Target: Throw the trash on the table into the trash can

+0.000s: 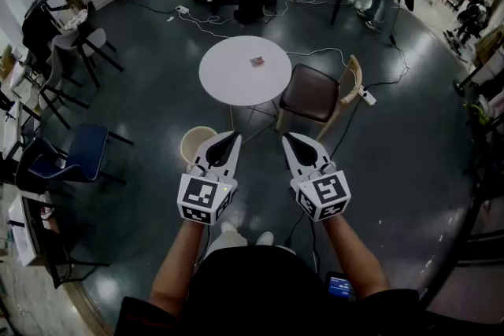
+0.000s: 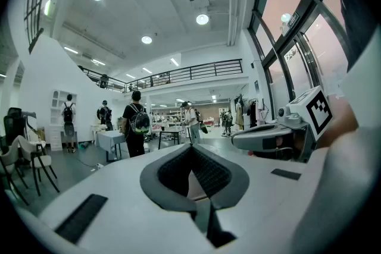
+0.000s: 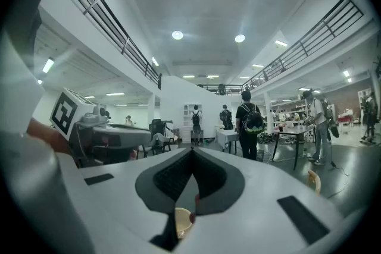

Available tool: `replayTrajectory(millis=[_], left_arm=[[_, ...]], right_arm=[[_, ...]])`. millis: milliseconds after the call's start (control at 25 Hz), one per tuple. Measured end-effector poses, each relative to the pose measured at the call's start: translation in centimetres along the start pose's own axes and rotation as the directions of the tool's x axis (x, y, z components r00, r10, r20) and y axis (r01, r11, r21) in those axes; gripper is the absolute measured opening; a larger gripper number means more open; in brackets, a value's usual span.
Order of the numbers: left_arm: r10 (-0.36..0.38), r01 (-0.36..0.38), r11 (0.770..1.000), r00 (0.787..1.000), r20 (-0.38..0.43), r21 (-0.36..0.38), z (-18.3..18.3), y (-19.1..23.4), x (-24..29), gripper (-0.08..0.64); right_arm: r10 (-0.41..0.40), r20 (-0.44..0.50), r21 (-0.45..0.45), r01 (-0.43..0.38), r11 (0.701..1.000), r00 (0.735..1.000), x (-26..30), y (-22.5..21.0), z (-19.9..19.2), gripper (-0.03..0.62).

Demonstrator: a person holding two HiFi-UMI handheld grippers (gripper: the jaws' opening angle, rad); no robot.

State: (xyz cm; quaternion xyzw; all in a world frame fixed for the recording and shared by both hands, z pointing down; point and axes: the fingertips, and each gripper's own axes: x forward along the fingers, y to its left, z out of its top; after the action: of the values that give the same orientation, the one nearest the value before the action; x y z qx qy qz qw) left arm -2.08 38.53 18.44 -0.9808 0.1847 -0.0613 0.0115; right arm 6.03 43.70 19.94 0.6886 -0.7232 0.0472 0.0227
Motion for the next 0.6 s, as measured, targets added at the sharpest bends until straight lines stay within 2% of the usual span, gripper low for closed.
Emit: replayTrajectory(millis=[440,600], left_arm=[[0.010,-0.010,1.000,1.000,-0.022,0.009,-0.4,-1.9,1.0,0.009],[0.001,-0.002,0.999,1.000,-0.020,-0.037,-0.6,-1.7,1.8,0.009]], right_arm=[[0.010,0.016,0.017,-0.010,1.000,1.000,-1.3,-1.7,-0.1,0.017],[0.009,0.015,0.006,-0.009,1.000,1.000,-0.9,-2.2,-0.2,0.018]])
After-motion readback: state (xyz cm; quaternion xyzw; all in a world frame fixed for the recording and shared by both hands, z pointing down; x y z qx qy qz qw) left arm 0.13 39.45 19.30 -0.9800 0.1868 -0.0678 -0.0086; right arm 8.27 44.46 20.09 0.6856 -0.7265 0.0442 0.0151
